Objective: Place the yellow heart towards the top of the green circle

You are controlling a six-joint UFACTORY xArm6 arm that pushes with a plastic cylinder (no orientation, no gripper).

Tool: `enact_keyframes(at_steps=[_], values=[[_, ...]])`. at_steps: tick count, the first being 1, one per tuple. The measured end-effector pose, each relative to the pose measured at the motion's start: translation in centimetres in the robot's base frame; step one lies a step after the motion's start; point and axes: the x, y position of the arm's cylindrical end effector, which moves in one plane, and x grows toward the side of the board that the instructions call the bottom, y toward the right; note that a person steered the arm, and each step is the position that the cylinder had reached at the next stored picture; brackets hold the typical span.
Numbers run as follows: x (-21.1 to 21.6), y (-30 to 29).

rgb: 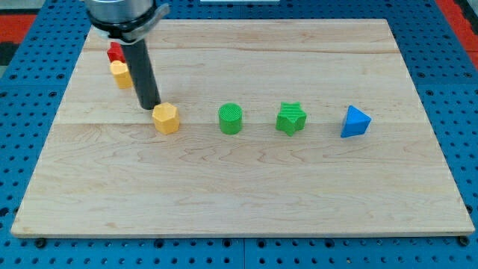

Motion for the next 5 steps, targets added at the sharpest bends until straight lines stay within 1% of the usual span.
enact_keyframes(at_steps=[2, 3, 4, 5], values=[[-1.0, -8.9], [-2.9, -12.3], [-5.2, -12.4], [-6.0, -9.3]])
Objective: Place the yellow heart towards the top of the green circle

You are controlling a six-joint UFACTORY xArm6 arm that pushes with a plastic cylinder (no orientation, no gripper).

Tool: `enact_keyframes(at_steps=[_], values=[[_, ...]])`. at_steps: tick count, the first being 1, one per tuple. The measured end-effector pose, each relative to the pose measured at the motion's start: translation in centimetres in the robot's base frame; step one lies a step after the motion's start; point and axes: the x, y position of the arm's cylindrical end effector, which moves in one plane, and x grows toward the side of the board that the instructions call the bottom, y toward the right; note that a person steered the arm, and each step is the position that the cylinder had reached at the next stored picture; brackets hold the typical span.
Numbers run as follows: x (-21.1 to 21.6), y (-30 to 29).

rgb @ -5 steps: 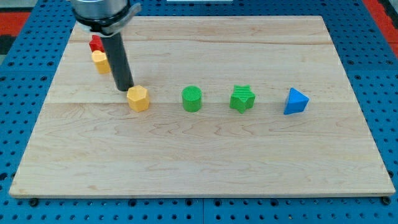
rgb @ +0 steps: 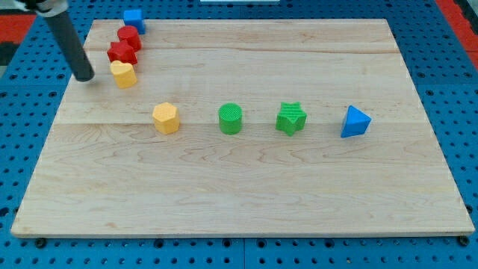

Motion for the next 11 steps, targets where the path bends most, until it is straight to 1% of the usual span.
enact_keyframes(at_steps=[5, 6, 7, 8, 9, 10, 11], values=[[-1.4, 20.7], [-1.7, 21.8], [-2.5, 20.3], [-5.1, 24.5], [-7.2, 26.9], [-6.1, 27.8], [-4.8, 26.9]])
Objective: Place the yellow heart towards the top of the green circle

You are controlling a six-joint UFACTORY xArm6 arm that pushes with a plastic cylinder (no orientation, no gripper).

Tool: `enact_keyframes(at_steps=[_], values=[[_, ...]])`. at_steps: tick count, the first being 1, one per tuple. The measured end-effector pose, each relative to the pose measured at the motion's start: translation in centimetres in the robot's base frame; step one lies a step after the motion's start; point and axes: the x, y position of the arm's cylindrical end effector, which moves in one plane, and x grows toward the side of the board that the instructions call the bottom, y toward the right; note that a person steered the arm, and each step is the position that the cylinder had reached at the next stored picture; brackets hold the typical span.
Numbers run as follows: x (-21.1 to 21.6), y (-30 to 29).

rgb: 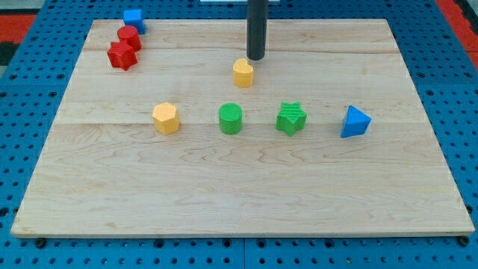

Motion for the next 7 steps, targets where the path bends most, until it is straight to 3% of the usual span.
enact_keyframes(at_steps=[3, 7], values=[[2.7, -4.0], [4.2, -1.7]])
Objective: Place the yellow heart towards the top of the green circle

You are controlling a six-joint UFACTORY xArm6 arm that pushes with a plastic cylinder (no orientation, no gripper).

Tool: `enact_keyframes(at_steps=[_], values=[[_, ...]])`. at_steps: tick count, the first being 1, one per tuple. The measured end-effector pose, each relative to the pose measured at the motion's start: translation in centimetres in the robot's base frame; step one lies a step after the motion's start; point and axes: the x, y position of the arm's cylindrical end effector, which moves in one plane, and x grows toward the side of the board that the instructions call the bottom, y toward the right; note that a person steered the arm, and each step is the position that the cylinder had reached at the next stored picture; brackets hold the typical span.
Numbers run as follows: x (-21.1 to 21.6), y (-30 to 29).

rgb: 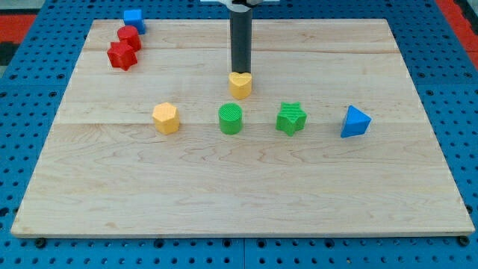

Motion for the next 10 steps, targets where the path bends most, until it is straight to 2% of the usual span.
enact_keyframes(at_steps=[7, 10], values=[[2.5, -0.3], [2.5, -5.1]])
